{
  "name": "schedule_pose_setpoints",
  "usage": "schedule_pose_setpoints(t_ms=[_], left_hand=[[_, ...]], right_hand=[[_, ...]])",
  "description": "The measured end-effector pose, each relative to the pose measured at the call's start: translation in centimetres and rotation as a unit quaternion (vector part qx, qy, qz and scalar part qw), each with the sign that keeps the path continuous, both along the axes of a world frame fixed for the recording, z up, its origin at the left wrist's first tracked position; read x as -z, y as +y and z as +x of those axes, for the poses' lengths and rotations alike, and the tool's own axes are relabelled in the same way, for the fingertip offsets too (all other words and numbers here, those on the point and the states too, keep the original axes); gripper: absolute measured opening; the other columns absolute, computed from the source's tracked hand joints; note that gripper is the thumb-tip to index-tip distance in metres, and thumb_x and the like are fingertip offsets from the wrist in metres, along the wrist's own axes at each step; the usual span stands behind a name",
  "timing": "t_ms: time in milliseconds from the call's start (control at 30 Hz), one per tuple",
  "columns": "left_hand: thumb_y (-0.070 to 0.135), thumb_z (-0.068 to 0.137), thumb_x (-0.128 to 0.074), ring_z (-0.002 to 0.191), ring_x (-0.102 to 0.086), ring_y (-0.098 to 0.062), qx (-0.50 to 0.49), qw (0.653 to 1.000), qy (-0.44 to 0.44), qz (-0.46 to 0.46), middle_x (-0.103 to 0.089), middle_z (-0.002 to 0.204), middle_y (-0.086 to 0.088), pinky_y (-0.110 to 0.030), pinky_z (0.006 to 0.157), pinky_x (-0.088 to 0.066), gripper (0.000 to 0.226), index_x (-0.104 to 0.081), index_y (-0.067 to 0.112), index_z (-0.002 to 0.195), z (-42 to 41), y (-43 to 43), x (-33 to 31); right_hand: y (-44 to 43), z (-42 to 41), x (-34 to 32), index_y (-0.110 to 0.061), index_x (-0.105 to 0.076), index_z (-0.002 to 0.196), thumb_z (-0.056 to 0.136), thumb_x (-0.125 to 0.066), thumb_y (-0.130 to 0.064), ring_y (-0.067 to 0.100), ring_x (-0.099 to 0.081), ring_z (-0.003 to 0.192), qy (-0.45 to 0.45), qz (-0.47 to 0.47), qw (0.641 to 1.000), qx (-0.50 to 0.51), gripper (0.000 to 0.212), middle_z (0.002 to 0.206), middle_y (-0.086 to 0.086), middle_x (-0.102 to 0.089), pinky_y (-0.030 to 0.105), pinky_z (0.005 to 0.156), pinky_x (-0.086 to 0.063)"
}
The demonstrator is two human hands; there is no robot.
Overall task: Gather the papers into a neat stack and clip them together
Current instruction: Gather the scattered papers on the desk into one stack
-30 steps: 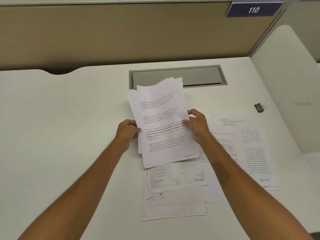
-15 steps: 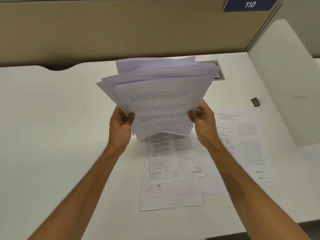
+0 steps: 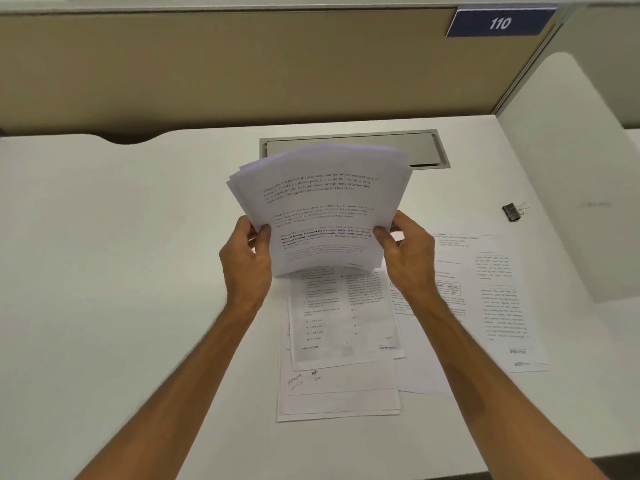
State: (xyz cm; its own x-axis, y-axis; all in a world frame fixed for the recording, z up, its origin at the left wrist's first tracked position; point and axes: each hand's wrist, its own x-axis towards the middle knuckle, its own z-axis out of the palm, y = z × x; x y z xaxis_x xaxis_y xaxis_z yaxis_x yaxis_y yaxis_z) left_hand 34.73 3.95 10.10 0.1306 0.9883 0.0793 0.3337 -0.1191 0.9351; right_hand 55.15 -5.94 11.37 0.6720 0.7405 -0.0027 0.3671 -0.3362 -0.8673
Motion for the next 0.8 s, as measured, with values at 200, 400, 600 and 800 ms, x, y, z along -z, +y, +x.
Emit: schedule_pose_setpoints(t_ms=[200, 400, 600, 800], left_hand=[[0.014, 0.099, -0.06, 0.081, -0.064, 0.005, -0.041, 0.999, 0.015, 0.03, -0.064, 0.091, 0.025, -0.002, 0.07, -0.047, 0.003, -0.062, 0.017, 0.098, -0.4, -0.3, -0.4], [0.017, 0.104, -0.051, 0.094, -0.061, 0.003, -0.007, 0.999, 0.04, -0.001, -0.063, 0.106, 0.009, 0.004, 0.067, -0.042, 0.005, -0.051, 0.02, 0.108, -0.2, -0.8, -0.2], [0.011, 0.104, -0.048, 0.074, -0.059, -0.003, -0.036, 0.997, 0.065, 0.032, -0.061, 0.085, 0.014, -0.012, 0.062, -0.047, 0.012, -0.053, 0.014, 0.093, 0.2, -0.8, -0.1], [0.013, 0.095, -0.064, 0.084, -0.072, -0.015, -0.01, 0.993, 0.071, -0.098, -0.075, 0.093, 0.002, -0.032, 0.08, -0.059, 0.009, -0.072, 0.014, 0.099, -0.4, 0.1, 1.1]], right_hand=[[-0.1, -0.1, 0.2, -0.012, -0.069, 0.106, 0.093, -0.066, -0.007, 0.029, -0.072, 0.096, 0.083, 0.052, 0.995, 0.022, 0.014, 0.107, 0.006, -0.075, 0.05, 0.091, -0.059], [-0.3, 0.0, 0.7, -0.018, -0.065, 0.125, 0.091, -0.07, -0.01, 0.022, -0.071, 0.105, 0.107, 0.038, 0.994, -0.005, 0.035, 0.117, -0.001, -0.073, 0.045, 0.098, -0.056], [-0.4, 0.6, 0.8, -0.01, -0.065, 0.115, 0.097, -0.06, -0.007, 0.027, -0.071, 0.096, 0.085, 0.061, 0.995, -0.008, 0.018, 0.116, 0.008, -0.073, 0.038, 0.083, -0.063], [-1.4, 2.2, 1.7, -0.011, -0.067, 0.103, 0.092, -0.065, -0.008, 0.014, -0.073, 0.082, 0.064, -0.042, 0.997, 0.002, 0.011, 0.096, -0.003, -0.076, 0.028, 0.066, -0.06]])
